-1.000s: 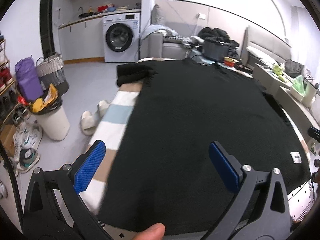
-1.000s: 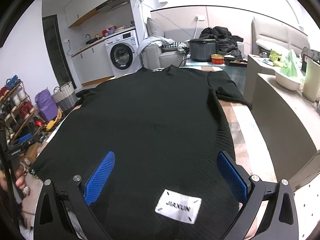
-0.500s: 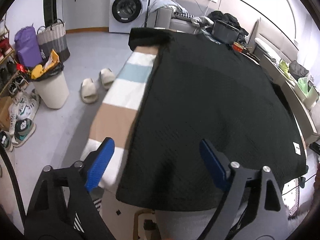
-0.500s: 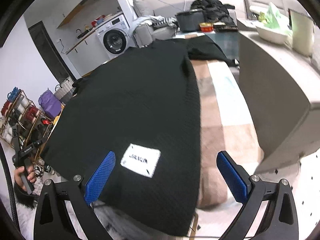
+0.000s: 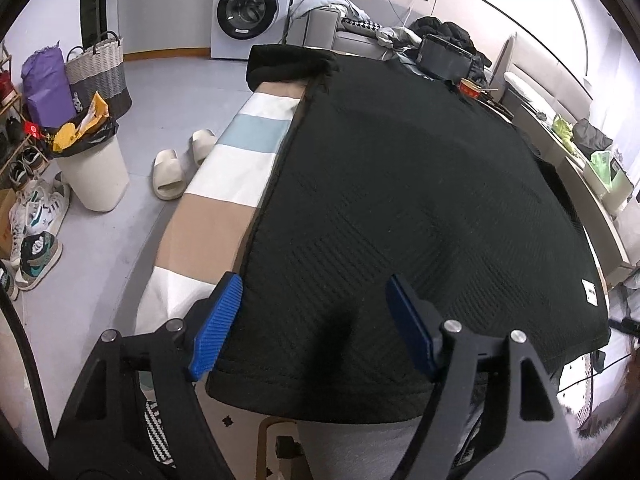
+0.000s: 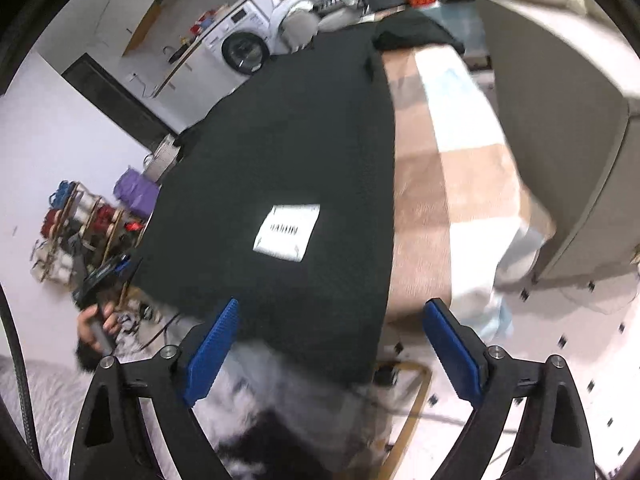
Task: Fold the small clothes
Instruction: 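Grasp the side edge of the black sweater with both grippers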
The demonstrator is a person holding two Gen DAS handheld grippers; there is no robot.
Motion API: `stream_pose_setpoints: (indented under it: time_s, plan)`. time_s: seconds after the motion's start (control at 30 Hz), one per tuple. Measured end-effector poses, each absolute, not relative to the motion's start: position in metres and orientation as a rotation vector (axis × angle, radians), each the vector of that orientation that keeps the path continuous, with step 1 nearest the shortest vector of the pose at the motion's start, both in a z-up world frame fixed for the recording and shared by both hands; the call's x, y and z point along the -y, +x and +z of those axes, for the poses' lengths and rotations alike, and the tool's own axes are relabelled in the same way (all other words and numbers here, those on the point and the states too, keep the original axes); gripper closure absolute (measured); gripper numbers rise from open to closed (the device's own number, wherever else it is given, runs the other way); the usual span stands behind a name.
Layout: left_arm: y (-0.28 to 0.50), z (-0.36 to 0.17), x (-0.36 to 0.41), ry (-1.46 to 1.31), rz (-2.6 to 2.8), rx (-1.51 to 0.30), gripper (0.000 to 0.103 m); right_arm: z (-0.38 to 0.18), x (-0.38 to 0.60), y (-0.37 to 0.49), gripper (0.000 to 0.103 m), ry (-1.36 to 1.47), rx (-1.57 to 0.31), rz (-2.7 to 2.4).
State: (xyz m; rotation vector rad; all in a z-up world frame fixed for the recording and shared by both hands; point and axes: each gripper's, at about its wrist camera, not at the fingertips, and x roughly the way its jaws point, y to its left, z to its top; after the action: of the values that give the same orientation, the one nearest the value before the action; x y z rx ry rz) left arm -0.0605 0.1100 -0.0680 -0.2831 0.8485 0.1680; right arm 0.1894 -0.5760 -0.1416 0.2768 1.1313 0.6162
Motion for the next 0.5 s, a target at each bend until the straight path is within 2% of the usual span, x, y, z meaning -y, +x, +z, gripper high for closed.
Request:
stream_pose_setpoints:
  time_s: [0.1,0.17,0.23,0.3,0.5]
  plan:
    - [-0.06,-0.068,-0.108,-0.282,0.164,-0.854,0.03,-0.155,0.574,0.183,0.013,0.311,-1.183,0.629]
    - [-0.059,-0.068,-0.107,-0.276,0.165,-0.856,0.03,-0.163,0.571,0.185,0.024,0.327,-1.203,0.625]
    - [-0.058,-0.067,-0.106,-0.272,0.164,-0.854,0.03,-0.165,0.566,0.187,0.048,0.357,-1.2,0.654]
    - [-0.058,-0.067,-0.106,-0.273,0.164,-0.848,0.03,-0.162,0.561,0.183,0.057,0.344,-1.186,0.66]
    - [-0.058,-0.066,-0.107,-0.275,0.162,-0.849,0.03,-0.16,0.556,0.188,0.057,0.367,-1.174,0.673]
